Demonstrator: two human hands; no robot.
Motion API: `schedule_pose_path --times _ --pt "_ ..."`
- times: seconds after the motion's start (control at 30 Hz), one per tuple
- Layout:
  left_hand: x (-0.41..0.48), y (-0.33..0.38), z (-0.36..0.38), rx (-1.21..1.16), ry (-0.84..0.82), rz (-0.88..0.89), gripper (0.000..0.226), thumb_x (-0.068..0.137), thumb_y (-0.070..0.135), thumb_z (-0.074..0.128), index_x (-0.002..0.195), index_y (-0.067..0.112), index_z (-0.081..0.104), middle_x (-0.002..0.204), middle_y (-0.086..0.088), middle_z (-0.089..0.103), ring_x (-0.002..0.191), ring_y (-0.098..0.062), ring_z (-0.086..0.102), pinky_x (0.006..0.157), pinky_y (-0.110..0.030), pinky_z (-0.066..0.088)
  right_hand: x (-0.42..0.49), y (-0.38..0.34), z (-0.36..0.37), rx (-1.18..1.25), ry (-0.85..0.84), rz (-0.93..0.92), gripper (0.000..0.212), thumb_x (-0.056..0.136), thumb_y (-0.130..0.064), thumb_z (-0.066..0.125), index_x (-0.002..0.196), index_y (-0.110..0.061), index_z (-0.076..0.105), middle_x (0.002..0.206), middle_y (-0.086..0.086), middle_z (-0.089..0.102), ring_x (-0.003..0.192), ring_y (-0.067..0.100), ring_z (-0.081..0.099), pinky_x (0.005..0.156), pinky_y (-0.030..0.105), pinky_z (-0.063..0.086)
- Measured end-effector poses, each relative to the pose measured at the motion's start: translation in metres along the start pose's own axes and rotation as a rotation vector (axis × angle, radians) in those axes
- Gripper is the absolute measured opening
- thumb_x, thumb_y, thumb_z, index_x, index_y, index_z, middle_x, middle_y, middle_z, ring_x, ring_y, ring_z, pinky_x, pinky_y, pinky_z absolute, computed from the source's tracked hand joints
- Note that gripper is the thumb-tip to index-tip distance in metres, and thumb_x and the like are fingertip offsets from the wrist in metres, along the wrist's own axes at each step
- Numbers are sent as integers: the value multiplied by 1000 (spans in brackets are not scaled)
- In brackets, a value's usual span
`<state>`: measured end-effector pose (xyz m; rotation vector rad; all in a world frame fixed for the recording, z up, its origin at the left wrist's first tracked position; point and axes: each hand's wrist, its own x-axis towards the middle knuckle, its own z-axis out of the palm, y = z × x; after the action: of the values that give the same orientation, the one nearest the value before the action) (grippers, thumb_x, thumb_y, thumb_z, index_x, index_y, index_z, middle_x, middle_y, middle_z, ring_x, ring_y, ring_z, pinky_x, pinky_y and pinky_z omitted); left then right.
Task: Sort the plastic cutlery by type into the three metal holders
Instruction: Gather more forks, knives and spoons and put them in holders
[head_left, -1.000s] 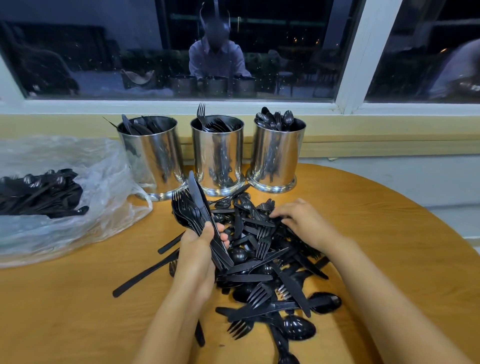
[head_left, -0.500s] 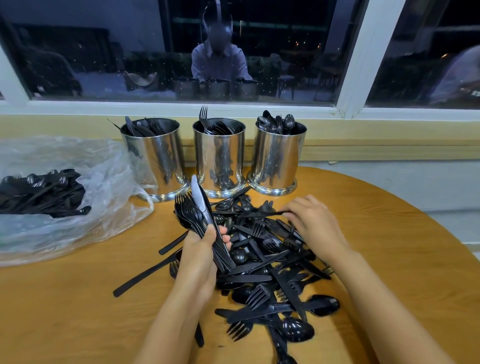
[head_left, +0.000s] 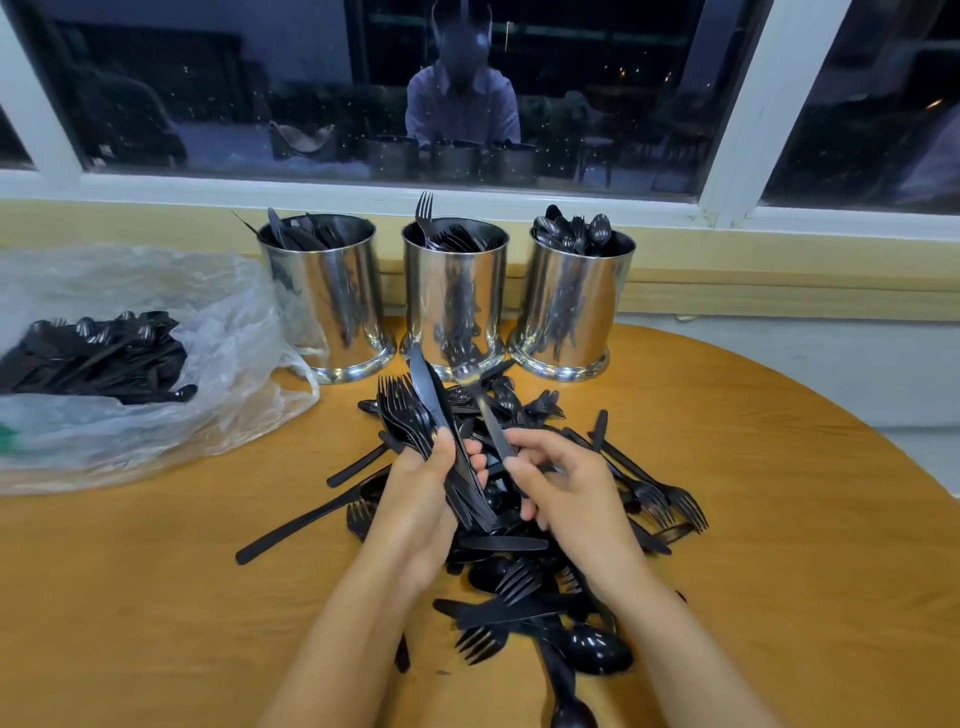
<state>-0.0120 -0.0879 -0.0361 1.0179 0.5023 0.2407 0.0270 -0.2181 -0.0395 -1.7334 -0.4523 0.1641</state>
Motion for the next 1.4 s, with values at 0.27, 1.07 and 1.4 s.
schedule_pose_path --times 0.27,1.07,1.4 --pt "-3 -2 0 44 -76 -19 50 96 39 48 117 -7 53 116 -29 66 105 -34 69 101 -55 48 -8 -1 10 -57 -9 -46 8 87 -14 71 91 -20 66 73 2 64 51 11 58 48 21 47" --pt "5 1 -6 -116 12 13 23 104 24 41 105 6 56 78 -3 57 69 -15 54 70 -31 49 75 44 -97 -1017 -155 -19 37 94 -2 54 119 -27 65 136 -5 49 128 21 43 106 38 39" --pt "3 2 -3 -110 27 4 22 104 23 42 104 6 56 83 -5 58 73 -16 56 73 -32 51 66 42 -107 -1221 81 -304 26 97 -19 55 119 -21 67 112 -3 68 102 20 52 82 34 38"
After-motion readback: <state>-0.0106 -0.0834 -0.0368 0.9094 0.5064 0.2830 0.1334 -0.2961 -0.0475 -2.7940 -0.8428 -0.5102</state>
